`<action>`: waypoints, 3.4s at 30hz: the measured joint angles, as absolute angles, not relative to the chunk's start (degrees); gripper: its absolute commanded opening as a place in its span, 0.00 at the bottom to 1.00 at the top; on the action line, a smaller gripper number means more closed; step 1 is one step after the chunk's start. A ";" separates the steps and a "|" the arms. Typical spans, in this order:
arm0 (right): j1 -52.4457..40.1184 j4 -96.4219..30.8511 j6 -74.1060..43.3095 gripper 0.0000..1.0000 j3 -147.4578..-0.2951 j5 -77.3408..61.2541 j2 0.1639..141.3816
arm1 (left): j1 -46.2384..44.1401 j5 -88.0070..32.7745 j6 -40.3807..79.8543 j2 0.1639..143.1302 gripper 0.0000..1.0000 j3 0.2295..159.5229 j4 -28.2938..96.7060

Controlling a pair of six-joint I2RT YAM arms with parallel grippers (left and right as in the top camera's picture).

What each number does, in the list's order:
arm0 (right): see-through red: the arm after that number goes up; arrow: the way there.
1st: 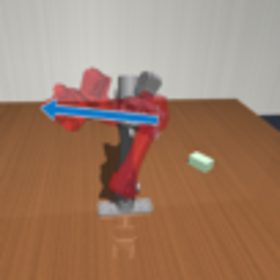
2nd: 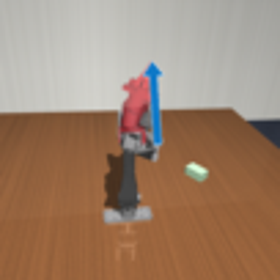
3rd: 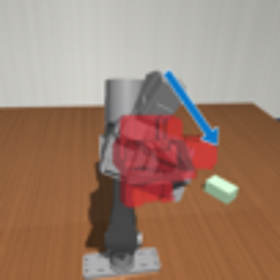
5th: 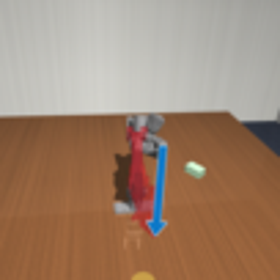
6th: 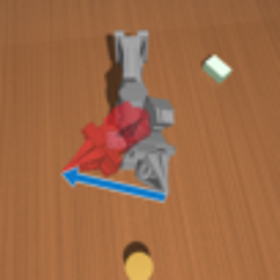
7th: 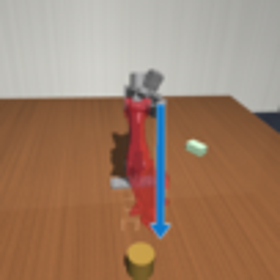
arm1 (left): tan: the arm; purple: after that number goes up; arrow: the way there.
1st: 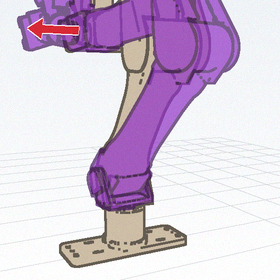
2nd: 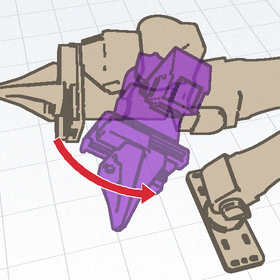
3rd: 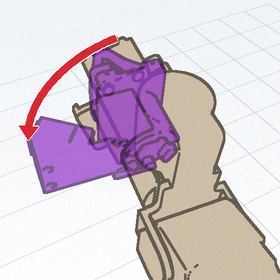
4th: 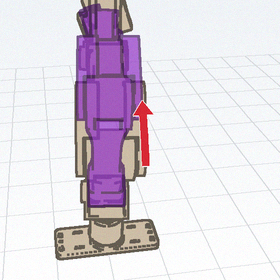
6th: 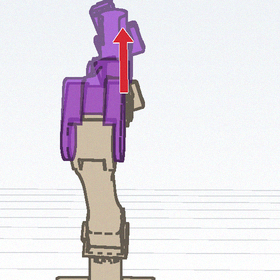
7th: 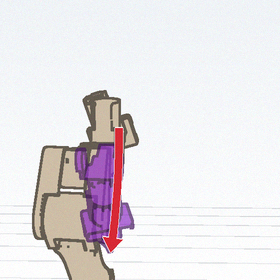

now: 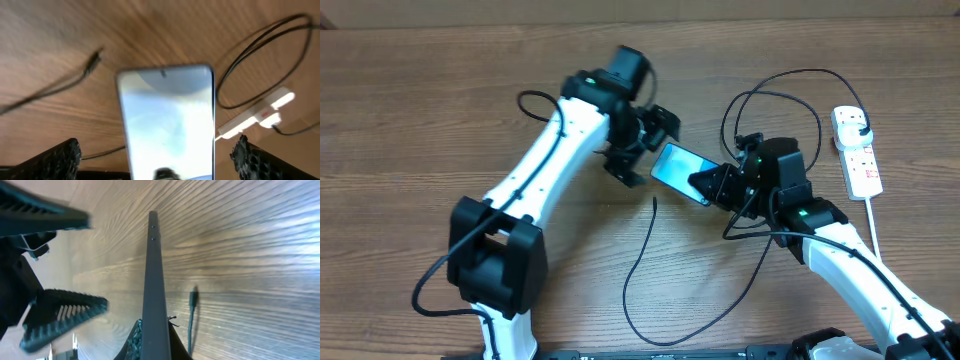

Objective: Plug charger to phone and switch on socket

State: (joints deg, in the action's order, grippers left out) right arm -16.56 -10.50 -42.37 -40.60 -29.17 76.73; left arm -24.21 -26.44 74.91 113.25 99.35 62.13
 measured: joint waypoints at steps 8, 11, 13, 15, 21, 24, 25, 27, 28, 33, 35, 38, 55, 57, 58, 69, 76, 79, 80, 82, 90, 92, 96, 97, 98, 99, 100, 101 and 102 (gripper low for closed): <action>-10.70 -9.93 -48.69 0.04 -40.62 -33.45 76.77 | -13.23 -38.09 63.94 113.21 1.00 99.35 57.41; -8.64 -7.68 -52.01 0.04 -40.62 -36.45 76.79 | -9.67 -43.81 60.75 113.08 1.00 99.35 54.98; -7.44 -4.93 -54.98 0.04 -40.62 -38.70 76.84 | -7.51 -47.88 59.09 112.97 1.00 99.35 53.47; -6.70 -1.06 -58.52 0.04 -40.62 -40.49 76.84 | -6.13 -50.65 58.04 112.88 1.00 99.35 52.49; -6.37 10.87 -72.51 0.04 -40.60 -43.33 76.88 | -5.26 -54.50 57.01 112.84 1.00 99.35 46.48; -6.37 16.25 -80.14 0.04 -40.60 -43.68 76.88 | -5.52 -55.20 58.26 112.84 1.00 99.35 42.30; -6.37 17.37 -82.13 0.04 -40.60 -43.66 76.88 | -5.65 -55.35 58.87 112.84 1.00 99.35 40.66; -6.37 19.11 -86.74 0.04 -40.60 -43.42 76.88 | -6.20 -55.57 60.66 112.84 1.00 99.35 37.58; -6.37 19.79 -89.32 0.04 -40.60 -43.24 76.88 | -6.52 -55.59 61.58 112.84 1.00 99.35 36.21; -6.37 21.21 -100.62 0.04 -40.60 -41.89 76.88 | -9.50 -55.31 67.00 112.84 1.00 99.35 28.56; -6.37 22.37 -104.20 0.04 -40.60 -41.39 76.88 | -11.11 -54.68 69.14 112.84 1.00 99.35 26.15; -6.37 24.82 -108.18 0.04 -40.60 -40.23 76.88 | -13.63 -53.19 72.36 112.84 1.00 99.35 24.34; -7.16 28.45 -112.33 0.04 -40.62 -36.58 76.88 | -20.49 -44.21 77.67 112.84 1.00 99.35 23.97; -7.20 28.40 -112.31 0.04 -40.62 -36.60 76.88 | -21.06 -43.66 77.60 112.84 0.99 99.35 23.97; -7.22 28.40 -112.14 0.04 -40.60 -36.60 76.88 | -21.23 -43.29 77.49 112.84 0.99 99.35 23.99; -7.22 27.09 -108.60 0.04 -40.60 -37.12 76.90 | -22.17 -40.77 76.12 112.84 0.98 99.35 26.20; -7.22 26.87 -107.57 0.04 -40.60 -37.23 76.90 | -23.40 -39.00 76.38 112.84 1.00 99.33 26.17; -7.22 26.87 -107.35 0.04 -40.60 -37.23 76.90 | -23.90 -38.72 77.30 112.84 0.97 99.35 26.17; -7.22 26.89 -107.31 0.04 -40.60 -37.26 76.90 | -24.01 -38.70 77.73 112.84 0.96 99.35 26.17; -7.22 26.87 -107.18 0.04 -40.60 -37.26 76.90 | -24.03 -38.70 78.08 112.84 0.94 99.35 26.20; -7.22 26.89 -106.89 0.04 -40.60 -37.28 76.90 | -24.03 -38.41 78.56 112.84 0.90 99.35 26.17; -7.22 26.87 -106.89 0.04 -40.60 -37.28 76.90 | -24.03 -38.20 78.61 112.84 0.88 99.35 26.17; -7.22 26.87 -106.89 0.04 -40.60 -37.60 76.90 | -24.03 -37.78 79.11 112.84 0.83 99.35 26.20; -7.22 26.85 -106.89 0.04 -40.60 -37.78 76.90 | -24.03 -37.69 79.15 112.84 0.82 99.35 26.20; -7.22 26.87 -106.87 0.04 -40.60 -38.06 76.90 | -24.03 -37.63 79.15 112.84 0.81 99.35 26.17; -7.22 26.85 -106.87 0.04 -40.60 -38.20 76.90 | -24.03 -37.60 79.15 112.84 0.81 99.35 26.17; -7.22 26.68 -106.85 0.04 -40.62 -38.41 76.90 | -24.03 -37.60 79.15 112.84 0.80 99.35 26.20; -7.22 26.35 -106.83 0.04 -40.60 -38.52 76.90 | -24.03 -37.58 79.18 112.84 0.80 99.35 26.17; -7.22 25.76 -106.76 0.04 -40.60 -38.65 76.90 | -24.03 -37.56 79.18 112.84 0.79 99.35 26.20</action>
State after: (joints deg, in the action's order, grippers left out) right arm -7.22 25.76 -106.76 -40.60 -38.65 76.90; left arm -24.03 -37.56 79.18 112.84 99.35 26.20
